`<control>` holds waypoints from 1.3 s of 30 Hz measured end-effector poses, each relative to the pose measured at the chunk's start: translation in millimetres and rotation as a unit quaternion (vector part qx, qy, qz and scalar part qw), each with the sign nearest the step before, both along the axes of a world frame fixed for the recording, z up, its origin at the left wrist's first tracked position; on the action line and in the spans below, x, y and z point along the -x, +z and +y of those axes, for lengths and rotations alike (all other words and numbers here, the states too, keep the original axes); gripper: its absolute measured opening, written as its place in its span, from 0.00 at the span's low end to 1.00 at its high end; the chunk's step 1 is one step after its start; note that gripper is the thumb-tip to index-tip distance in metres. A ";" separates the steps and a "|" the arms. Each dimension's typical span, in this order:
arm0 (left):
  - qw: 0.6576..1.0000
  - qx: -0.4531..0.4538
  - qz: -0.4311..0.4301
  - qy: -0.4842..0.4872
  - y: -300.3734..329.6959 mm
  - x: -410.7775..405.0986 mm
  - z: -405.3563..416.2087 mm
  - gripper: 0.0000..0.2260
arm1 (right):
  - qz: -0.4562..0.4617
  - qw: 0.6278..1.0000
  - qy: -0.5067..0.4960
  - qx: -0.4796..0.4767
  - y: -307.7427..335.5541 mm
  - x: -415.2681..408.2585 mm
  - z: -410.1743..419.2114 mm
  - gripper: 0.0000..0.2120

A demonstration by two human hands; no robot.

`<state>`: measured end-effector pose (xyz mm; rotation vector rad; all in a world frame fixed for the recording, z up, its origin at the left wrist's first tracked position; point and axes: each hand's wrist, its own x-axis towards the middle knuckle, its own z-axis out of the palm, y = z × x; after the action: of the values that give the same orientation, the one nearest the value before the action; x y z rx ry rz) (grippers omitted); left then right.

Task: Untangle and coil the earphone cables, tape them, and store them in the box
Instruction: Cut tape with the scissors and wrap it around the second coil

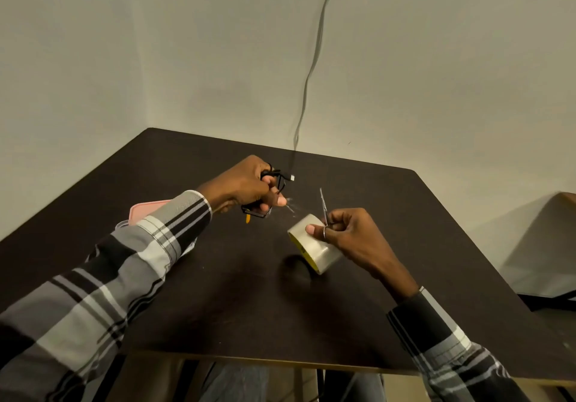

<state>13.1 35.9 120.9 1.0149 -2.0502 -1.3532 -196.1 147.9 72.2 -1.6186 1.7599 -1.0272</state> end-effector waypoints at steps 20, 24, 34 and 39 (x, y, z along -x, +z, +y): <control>0.993 0.057 -0.079 -0.073 43.3 26.3 3.3 0.20 | -0.072 0.987 -0.140 0.011 4.0 -25.0 14.4 0.19; 0.994 0.052 -0.072 -0.070 50.1 16.0 -4.4 0.23 | -0.191 0.978 -0.078 -0.041 12.5 -21.6 18.9 0.22; 0.983 0.096 -0.143 -0.061 48.1 23.3 -6.7 0.22 | -0.151 0.982 -0.105 -0.039 8.3 -25.9 13.8 0.24; 0.974 0.140 -0.157 -0.079 58.3 30.3 -6.0 0.22 | -0.142 0.981 -0.127 -0.027 2.9 -29.7 9.9 0.23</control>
<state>-17.2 29.8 179.2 1.0072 -2.5185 -0.9818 -166.4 157.8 75.1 -1.1668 1.8061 -1.2463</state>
